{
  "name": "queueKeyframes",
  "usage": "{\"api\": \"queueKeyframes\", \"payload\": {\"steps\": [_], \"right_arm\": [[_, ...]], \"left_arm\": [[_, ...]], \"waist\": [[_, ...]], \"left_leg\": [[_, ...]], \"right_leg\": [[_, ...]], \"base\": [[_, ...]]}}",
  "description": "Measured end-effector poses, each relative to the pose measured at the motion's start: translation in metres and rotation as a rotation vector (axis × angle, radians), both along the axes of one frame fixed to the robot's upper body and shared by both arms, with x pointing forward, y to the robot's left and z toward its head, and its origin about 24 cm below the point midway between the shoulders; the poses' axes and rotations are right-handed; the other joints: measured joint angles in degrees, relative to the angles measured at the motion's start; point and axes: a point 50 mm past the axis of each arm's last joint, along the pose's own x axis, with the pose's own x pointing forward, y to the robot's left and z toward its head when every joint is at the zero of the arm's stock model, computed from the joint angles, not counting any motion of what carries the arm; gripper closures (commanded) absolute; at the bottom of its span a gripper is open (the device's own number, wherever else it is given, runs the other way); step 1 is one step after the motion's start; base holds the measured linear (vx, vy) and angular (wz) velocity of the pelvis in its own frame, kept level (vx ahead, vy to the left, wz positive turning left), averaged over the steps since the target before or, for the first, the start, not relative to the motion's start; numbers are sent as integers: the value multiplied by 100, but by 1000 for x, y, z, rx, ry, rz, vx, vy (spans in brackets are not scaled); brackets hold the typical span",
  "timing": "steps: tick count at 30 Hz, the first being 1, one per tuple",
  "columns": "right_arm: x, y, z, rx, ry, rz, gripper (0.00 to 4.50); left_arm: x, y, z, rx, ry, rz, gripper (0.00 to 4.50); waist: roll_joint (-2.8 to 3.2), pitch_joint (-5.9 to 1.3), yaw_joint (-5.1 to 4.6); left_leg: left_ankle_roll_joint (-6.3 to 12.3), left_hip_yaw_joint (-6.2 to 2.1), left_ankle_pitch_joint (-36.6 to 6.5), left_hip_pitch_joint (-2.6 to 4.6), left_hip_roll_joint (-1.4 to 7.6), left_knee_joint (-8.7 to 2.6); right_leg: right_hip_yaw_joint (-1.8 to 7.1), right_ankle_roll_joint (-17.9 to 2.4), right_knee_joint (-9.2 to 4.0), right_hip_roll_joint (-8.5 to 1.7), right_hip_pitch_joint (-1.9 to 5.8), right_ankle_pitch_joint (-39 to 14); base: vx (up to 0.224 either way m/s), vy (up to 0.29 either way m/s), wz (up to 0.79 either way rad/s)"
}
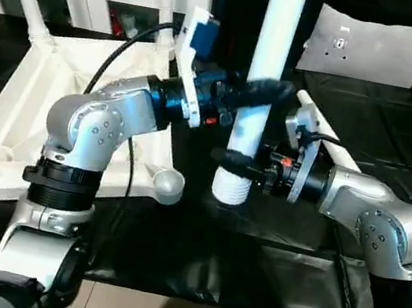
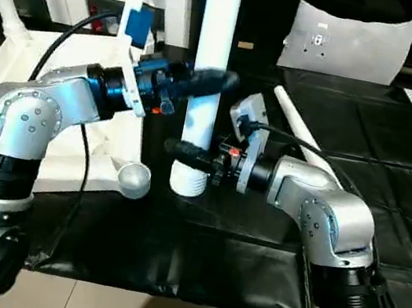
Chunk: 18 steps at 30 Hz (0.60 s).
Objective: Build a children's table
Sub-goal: Pick table leg
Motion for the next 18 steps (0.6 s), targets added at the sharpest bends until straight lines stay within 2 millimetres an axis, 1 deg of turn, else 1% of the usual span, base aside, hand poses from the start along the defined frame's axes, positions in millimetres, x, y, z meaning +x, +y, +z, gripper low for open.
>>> {"api": "queueKeyframes", "payload": {"steps": [3, 4, 6, 7, 9, 11, 12, 14, 18], "right_arm": [[-2, 3, -11, -28, 29, -15, 260], [-2, 4, -13, -36, 35, -25, 261], [-2, 4, -15, -46, 26, -33, 261], [-1, 4, -15, -52, 24, -35, 261], [-1, 4, -17, -70, 24, -40, 261], [-1, 6, -19, -84, 19, -38, 261], [-2, 6, -20, -91, 16, -36, 261], [-4, 7, -23, -97, 11, -23, 261], [-7, 11, -26, -102, 8, -4, 261]], "left_arm": [[-5, -9, -7, 81, -18, -26, 198], [-7, -11, -6, 87, -33, -33, 188], [-7, -11, -6, 113, -51, -26, 182], [-7, -11, -6, 121, -58, -24, 163], [-7, -10, -6, 133, -65, -26, 153], [-8, -7, -6, 145, -71, -36, 149], [-8, -5, -6, 152, -74, -40, 132], [-10, 0, -8, 160, -78, -63, 115], [-13, 7, -13, 110, -40, -90, 110]], "waist": [[1, 1, -2], [1, 1, 3], [4, -1, -7], [3, -1, -8], [5, -2, -9], [4, -2, -11], [4, -2, -14], [5, -2, -11], [5, -1, -12]], "left_leg": [[0, 0, 0, -1, 0, 0], [0, 0, 0, -2, 0, 0], [-1, 1, 0, 0, 0, 0], [-2, 0, 1, 0, 1, 0], [-2, 0, 1, 0, 1, 0], [-3, 0, 1, 0, 1, 0], [-3, 0, 1, 0, 1, -1], [-3, 0, 1, 0, 1, -4], [-4, 1, 1, 0, 1, -6]], "right_leg": [[0, 0, -1, 0, -1, 0], [-1, 0, -1, 0, -1, 0], [2, 1, -1, 0, 0, 1], [1, 1, -1, 0, 0, 2], [1, 2, -1, 0, 0, 2], [0, 2, -1, 1, 0, 2], [1, 2, -1, 1, -1, 2], [1, 2, -3, 1, -1, 2], [1, 1, -3, 1, -2, 2]], "base": [[0, 0, 0], [0, 0, 0], [0, 0, 0], [0, 0, 0], [0, 0, 0], [0, 0, 0], [0, 0, 0], [0, 0, 0], [0, 0, 0]]}}
